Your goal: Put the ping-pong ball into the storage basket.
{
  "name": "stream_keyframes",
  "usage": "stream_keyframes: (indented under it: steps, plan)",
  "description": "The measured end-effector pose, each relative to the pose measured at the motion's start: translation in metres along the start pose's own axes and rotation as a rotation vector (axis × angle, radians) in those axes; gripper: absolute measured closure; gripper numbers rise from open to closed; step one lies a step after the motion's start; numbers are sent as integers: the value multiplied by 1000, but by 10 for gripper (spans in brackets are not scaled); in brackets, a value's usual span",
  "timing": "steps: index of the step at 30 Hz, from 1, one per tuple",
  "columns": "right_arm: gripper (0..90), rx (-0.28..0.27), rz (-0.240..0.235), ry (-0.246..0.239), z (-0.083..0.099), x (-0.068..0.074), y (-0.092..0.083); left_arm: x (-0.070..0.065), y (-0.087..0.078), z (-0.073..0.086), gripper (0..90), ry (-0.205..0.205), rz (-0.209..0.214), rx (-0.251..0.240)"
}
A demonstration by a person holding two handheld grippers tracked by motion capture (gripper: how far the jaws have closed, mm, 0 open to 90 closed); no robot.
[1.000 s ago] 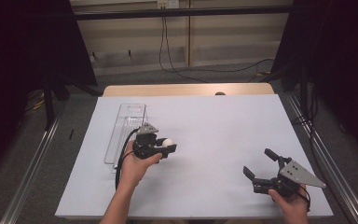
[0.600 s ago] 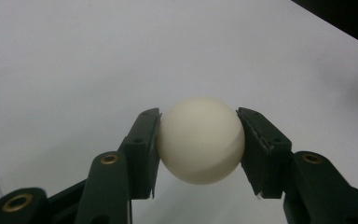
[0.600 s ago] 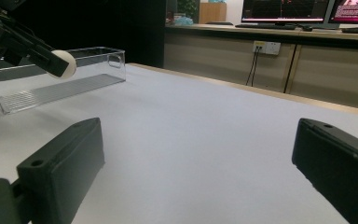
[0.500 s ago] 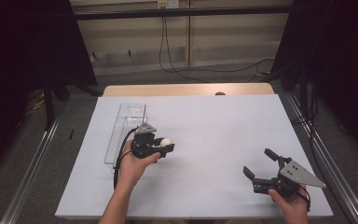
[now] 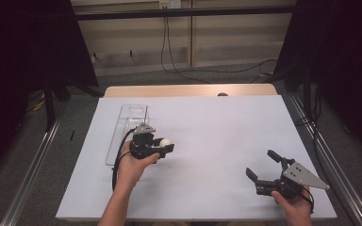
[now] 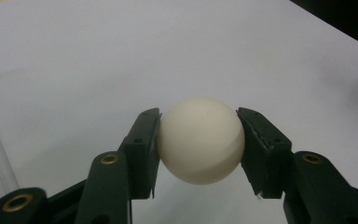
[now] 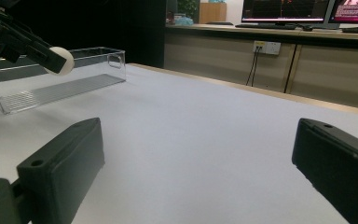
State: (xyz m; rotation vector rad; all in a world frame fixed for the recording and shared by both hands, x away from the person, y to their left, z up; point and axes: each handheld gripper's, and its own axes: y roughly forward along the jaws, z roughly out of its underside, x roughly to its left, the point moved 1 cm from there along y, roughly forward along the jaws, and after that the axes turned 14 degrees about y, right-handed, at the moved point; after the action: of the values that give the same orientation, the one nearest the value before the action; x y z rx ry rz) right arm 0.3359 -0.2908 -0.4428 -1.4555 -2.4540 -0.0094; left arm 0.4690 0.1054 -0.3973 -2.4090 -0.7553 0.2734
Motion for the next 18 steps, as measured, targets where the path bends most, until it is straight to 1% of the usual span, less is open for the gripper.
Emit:
stream_keyframes:
  steps: [6, 7, 12, 14, 15, 16, 18]
  plan:
    - [18, -2, -1, 3, 0, 0, 0, 1, -1, 0, 512, 0, -2, 4]
    - [18, -2, -1, 2, 0, 0, 1, 1, -1, 0, 512, -8, -3, -2]
    - [17, -1, 1, 3, 0, 0, 0, 3, -2, 0, 512, -6, -4, -1]
    - [18, 2, 0, 1, 0, 0, 0, 2, -3, 0, 512, -13, -4, -10]
    - [18, 1, -1, 0, 0, 0, 0, 3, -3, 0, 512, -11, -1, -8]
    - [18, 0, 0, 3, 0, 0, 0, 3, -4, 0, 512, -8, -8, -4]
    - [18, 0, 2, 1, 1, 0, 1, 3, -4, 0, 512, -11, -5, -6]
